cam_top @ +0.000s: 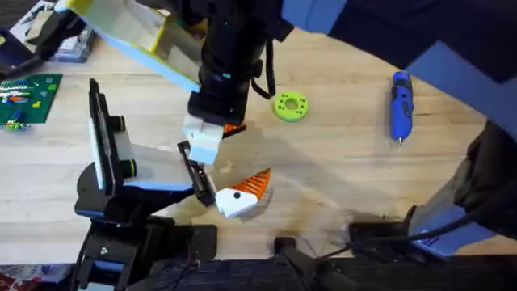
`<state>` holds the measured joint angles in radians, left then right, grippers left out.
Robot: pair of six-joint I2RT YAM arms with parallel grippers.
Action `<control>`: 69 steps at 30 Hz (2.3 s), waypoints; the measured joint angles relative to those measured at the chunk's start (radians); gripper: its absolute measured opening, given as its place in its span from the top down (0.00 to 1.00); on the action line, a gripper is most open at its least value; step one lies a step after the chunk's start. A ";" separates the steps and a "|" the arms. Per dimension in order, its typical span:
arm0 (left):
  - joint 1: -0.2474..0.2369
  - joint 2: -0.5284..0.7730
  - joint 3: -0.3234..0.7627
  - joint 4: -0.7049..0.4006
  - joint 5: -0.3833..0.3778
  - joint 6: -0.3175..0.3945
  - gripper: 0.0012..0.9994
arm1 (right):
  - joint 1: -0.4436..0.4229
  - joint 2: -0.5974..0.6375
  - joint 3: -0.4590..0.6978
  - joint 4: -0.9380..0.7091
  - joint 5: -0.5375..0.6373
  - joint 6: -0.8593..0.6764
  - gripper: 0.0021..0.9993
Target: Pick up the gripper from the table and insert it into the empty holder that is missing its gripper. Then pick up a screw, insert it into the mounting hole, and use the screwdriver to tighten it. Finally, clean up the table by picking up the vegetable and placing it into the bucket.
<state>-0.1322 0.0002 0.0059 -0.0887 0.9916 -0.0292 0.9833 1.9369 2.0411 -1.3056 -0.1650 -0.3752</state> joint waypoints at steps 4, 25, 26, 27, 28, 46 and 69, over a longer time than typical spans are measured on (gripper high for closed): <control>0.000 0.000 0.000 0.000 0.000 0.000 0.01 | 0.000 0.000 0.000 0.000 0.000 0.000 0.00; 0.000 0.000 0.000 0.000 0.000 0.000 0.01 | -0.004 -0.014 -0.002 -0.002 0.000 0.000 0.00; 0.000 0.000 0.000 0.000 0.000 0.000 0.01 | -0.006 -0.022 -0.002 -0.005 0.000 0.000 0.00; 0.000 0.000 0.000 0.000 0.000 0.000 0.01 | -0.010 -0.033 -0.002 -0.011 0.000 0.000 0.00; 0.000 0.000 0.000 0.000 0.000 0.000 0.01 | -0.016 -0.045 -0.002 -0.018 0.000 0.000 0.00; 0.000 0.000 0.000 0.000 0.000 0.000 0.01 | -0.153 -0.223 -0.002 -0.161 0.000 0.000 0.00; 0.000 0.000 0.000 0.000 0.000 0.001 0.01 | -0.157 -0.274 -0.170 -0.118 -0.187 -0.002 0.00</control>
<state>-0.1322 0.0002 0.0059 -0.0887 0.9919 -0.0284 0.8261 1.6634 1.8709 -1.4236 -0.3520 -0.3771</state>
